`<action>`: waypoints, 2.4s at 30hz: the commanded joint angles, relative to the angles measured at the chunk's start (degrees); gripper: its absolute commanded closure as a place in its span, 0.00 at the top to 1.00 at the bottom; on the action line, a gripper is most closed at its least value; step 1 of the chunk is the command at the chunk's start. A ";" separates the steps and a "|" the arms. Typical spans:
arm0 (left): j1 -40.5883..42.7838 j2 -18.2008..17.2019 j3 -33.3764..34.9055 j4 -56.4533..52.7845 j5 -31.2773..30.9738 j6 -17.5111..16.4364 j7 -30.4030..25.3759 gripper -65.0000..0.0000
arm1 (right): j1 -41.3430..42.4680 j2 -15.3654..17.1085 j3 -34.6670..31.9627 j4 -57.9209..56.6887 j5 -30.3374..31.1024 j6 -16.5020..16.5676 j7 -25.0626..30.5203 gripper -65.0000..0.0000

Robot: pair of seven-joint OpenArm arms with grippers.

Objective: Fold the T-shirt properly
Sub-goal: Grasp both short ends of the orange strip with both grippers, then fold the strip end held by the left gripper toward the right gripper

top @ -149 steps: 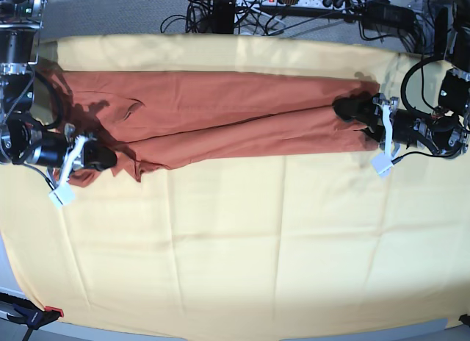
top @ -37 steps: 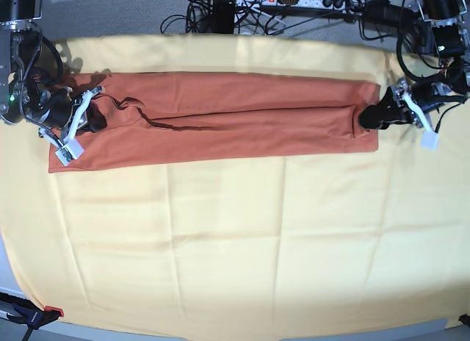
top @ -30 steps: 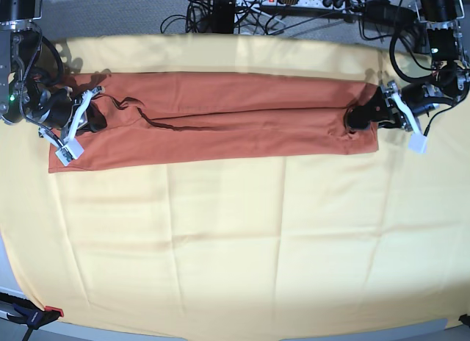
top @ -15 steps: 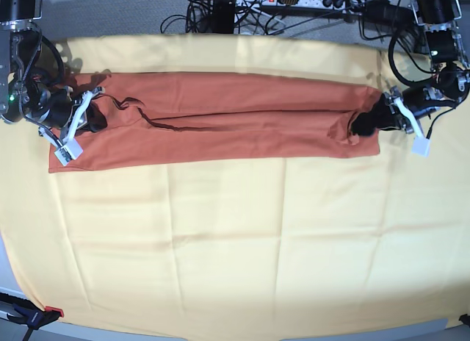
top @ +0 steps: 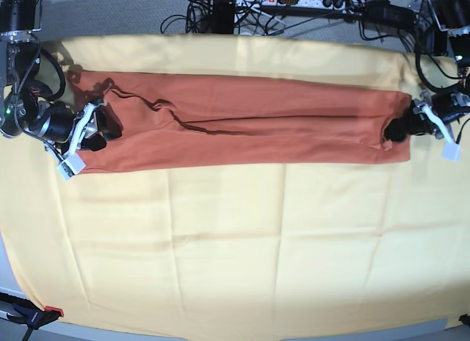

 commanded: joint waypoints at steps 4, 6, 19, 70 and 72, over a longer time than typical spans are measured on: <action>-0.83 -3.19 -0.63 0.70 -4.39 -0.13 0.48 0.00 | 0.81 1.03 0.44 0.72 0.87 0.20 1.14 0.46; -0.83 -3.43 -0.63 0.70 -6.37 -0.13 2.89 0.00 | 0.81 1.01 0.44 0.72 0.87 0.20 1.33 0.46; -0.76 -0.83 -0.61 11.02 -6.37 2.67 6.51 0.00 | 0.81 -6.03 0.44 0.68 -0.17 2.68 1.33 0.46; 3.28 29.18 21.18 26.38 18.86 -2.44 -14.45 0.24 | 0.76 -9.92 0.44 0.66 -10.38 2.08 1.27 0.46; 3.28 29.22 21.38 26.38 20.85 -2.44 -16.13 0.47 | 0.74 -9.92 0.44 0.66 -10.38 2.08 1.27 0.46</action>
